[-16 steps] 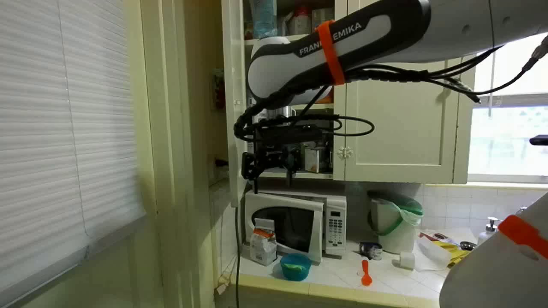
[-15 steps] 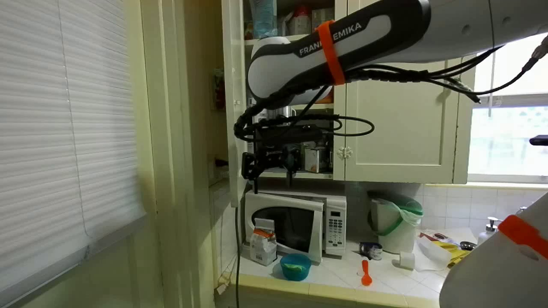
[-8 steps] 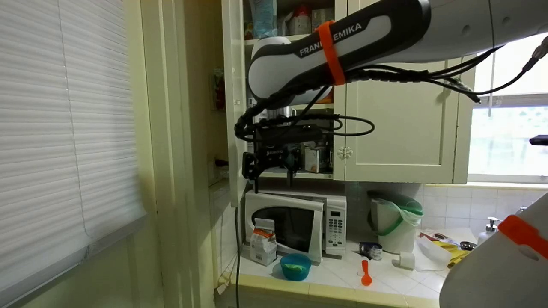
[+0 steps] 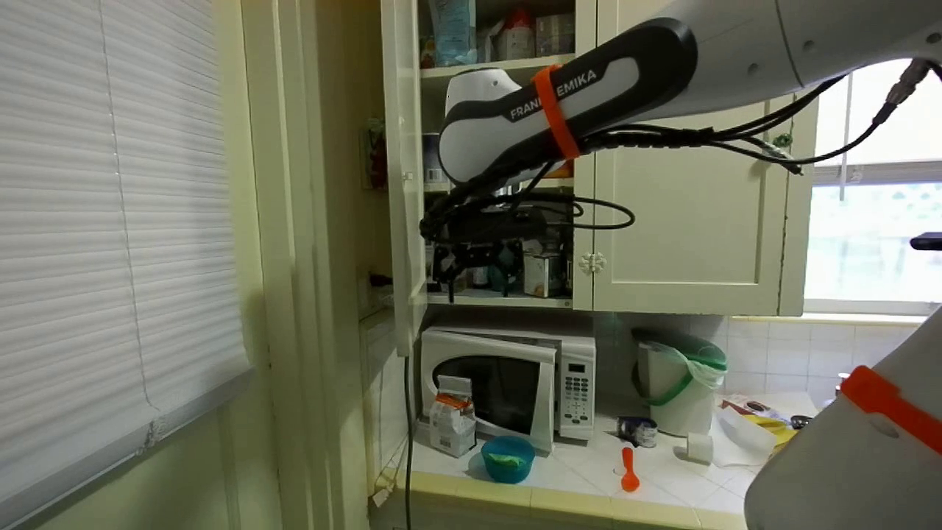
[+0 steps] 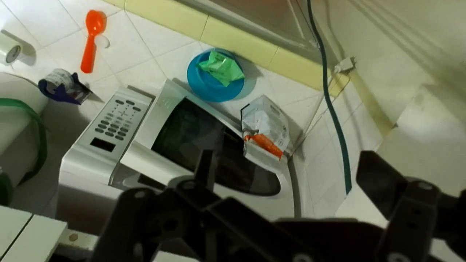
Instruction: Move the salt packet from the second to the bottom shelf
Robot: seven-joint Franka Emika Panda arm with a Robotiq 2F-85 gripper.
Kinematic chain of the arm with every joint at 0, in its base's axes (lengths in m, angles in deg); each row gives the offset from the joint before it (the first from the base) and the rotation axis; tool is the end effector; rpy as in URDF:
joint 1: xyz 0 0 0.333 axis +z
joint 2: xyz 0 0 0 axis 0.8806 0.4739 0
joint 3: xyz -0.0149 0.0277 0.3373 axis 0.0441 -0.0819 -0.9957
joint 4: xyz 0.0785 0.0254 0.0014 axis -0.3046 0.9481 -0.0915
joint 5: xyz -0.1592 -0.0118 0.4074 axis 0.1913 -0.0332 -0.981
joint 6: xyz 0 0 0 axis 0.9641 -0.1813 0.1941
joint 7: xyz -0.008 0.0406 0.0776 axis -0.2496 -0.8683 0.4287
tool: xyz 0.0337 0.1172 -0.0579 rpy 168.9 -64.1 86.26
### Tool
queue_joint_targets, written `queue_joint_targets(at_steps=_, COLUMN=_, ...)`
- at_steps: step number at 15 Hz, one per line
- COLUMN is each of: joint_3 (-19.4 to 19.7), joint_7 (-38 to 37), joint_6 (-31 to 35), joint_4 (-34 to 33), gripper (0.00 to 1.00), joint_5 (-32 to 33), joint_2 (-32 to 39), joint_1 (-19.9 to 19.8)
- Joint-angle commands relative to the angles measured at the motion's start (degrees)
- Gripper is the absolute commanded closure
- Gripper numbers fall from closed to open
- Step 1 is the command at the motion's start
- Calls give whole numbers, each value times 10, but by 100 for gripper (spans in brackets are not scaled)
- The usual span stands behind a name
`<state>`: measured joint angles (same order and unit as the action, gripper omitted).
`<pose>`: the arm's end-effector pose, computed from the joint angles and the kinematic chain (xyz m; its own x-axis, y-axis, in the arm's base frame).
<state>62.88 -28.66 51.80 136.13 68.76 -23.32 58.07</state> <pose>0.4624 0.1138 0.5761 0.8707 -0.3239 0.3701 -0.3712 -0.9264 0.0624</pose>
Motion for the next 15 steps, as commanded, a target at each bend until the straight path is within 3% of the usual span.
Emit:
queue_joint_targets(at_steps=1, joint_3=6, joint_7=-21, joint_6=22, joint_4=-51, gripper=0, joint_5=45, joint_2=53, joint_1=-12)
queue_joint_targets(at_steps=6, joint_3=21, joint_7=-42, joint_6=18, joint_4=-110, gripper=0, joint_5=99, joint_2=102, joint_1=-21)
queue_joint_targets(at_steps=12, joint_3=46, joint_7=-29, joint_6=21, joint_4=-116, gripper=0, joint_5=88, joint_2=102, joint_1=-6)
queue_joint_targets(at_steps=15, joint_3=22, joint_7=-122, joint_6=75, joint_4=-101, gripper=0, joint_5=174, joint_2=106, joint_1=-27)
